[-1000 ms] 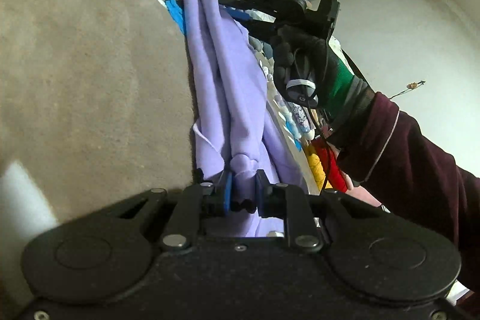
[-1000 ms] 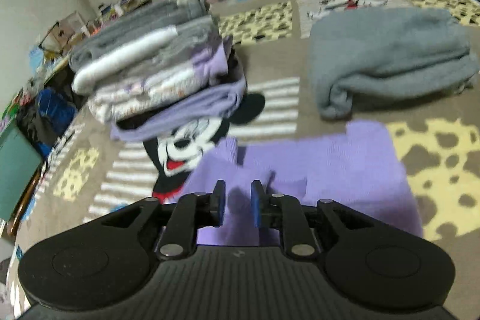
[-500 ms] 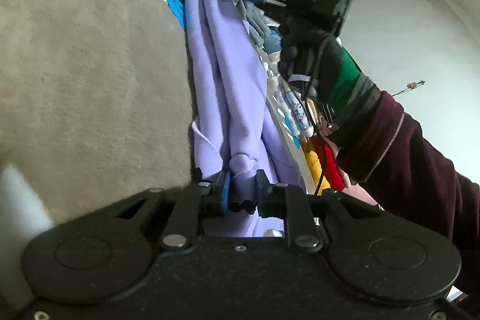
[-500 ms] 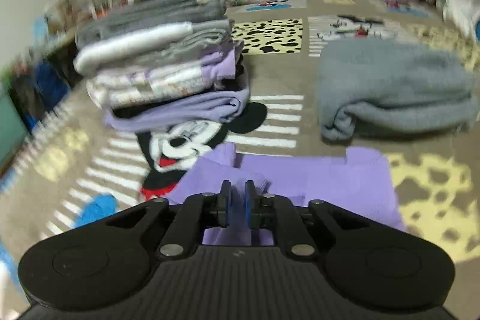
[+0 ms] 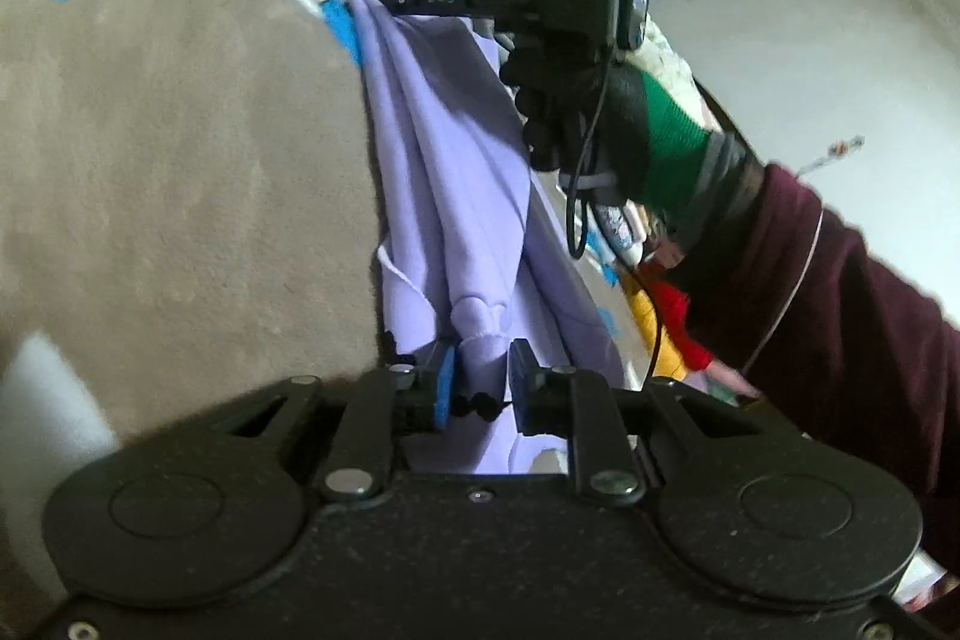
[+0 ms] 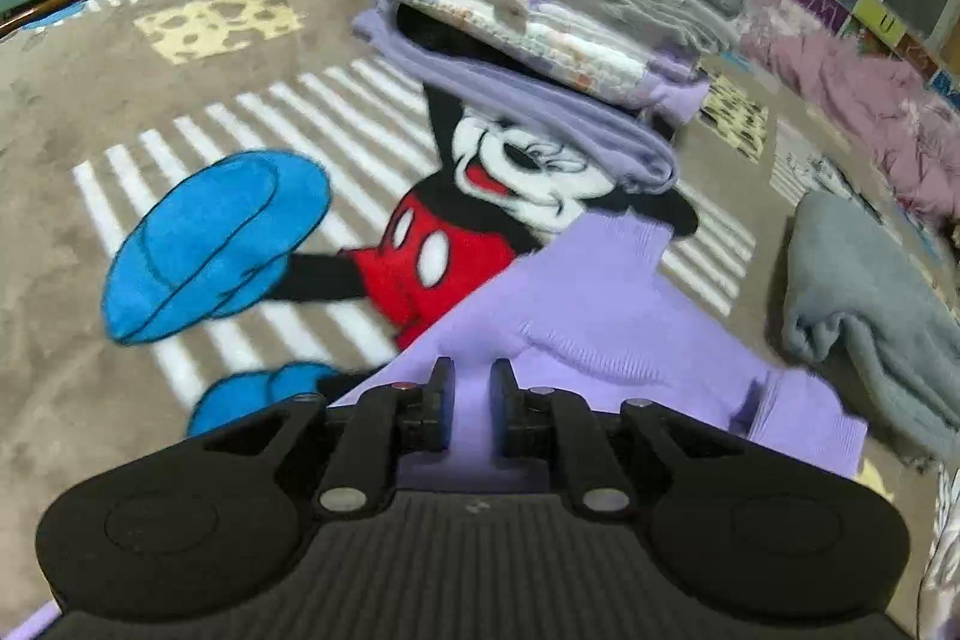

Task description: Fold clothes

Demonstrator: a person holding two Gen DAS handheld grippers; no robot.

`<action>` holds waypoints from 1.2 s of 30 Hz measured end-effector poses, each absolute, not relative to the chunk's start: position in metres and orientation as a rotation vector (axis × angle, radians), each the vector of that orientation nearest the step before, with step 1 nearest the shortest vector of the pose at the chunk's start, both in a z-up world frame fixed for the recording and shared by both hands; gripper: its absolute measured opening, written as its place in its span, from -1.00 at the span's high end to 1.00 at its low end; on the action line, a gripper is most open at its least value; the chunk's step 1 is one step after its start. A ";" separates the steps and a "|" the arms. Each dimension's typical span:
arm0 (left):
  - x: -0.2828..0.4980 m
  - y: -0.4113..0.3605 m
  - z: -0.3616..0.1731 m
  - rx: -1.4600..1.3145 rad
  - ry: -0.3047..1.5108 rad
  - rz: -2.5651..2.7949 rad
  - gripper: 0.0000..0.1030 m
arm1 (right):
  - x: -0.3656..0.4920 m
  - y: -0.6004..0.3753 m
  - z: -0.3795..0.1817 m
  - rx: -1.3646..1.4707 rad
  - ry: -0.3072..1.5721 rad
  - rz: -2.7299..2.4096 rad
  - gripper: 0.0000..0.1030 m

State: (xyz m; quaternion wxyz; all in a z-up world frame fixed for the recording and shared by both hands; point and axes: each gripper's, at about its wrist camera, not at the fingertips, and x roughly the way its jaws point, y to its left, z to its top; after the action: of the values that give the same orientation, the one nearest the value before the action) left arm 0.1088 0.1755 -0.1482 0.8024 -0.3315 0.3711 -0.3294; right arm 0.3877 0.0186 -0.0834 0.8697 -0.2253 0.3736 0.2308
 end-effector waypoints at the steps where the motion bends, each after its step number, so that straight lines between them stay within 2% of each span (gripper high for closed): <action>1: 0.107 0.176 -0.144 -0.685 0.781 -0.699 0.56 | 0.388 0.019 -0.080 -0.475 0.782 0.476 0.74; 4: 0.101 0.177 -0.133 -0.611 0.740 -0.678 0.27 | 0.379 0.017 -0.067 -0.482 0.761 0.462 0.70; 5: 0.099 0.178 -0.129 -0.586 0.726 -0.671 0.26 | 0.371 0.013 -0.060 -0.466 0.744 0.468 0.68; 11: 0.094 0.158 -0.114 -0.398 0.630 -0.649 0.29 | 0.302 -0.013 -0.028 -0.379 0.655 0.542 0.65; 18: 0.097 0.112 -0.105 -0.141 0.512 -0.640 0.39 | 0.194 -0.041 -0.045 -0.250 0.610 0.578 0.65; 26: 0.112 0.084 -0.134 0.026 0.639 -0.568 0.39 | 0.193 -0.054 -0.090 -0.068 0.705 0.524 0.65; 30: 0.097 0.079 -0.131 0.067 0.591 -0.553 0.38 | 0.190 -0.058 -0.090 -0.042 0.704 0.514 0.68; 36: 0.073 0.082 -0.107 -0.044 0.487 -0.507 0.37 | 0.163 -0.085 -0.071 -0.015 0.636 0.490 0.63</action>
State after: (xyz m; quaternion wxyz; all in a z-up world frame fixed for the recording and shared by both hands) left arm 0.0730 0.0822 -0.1071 0.9387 -0.0216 0.2383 -0.2481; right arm 0.1635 -0.0848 -0.0714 0.9204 -0.0072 0.3097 0.2387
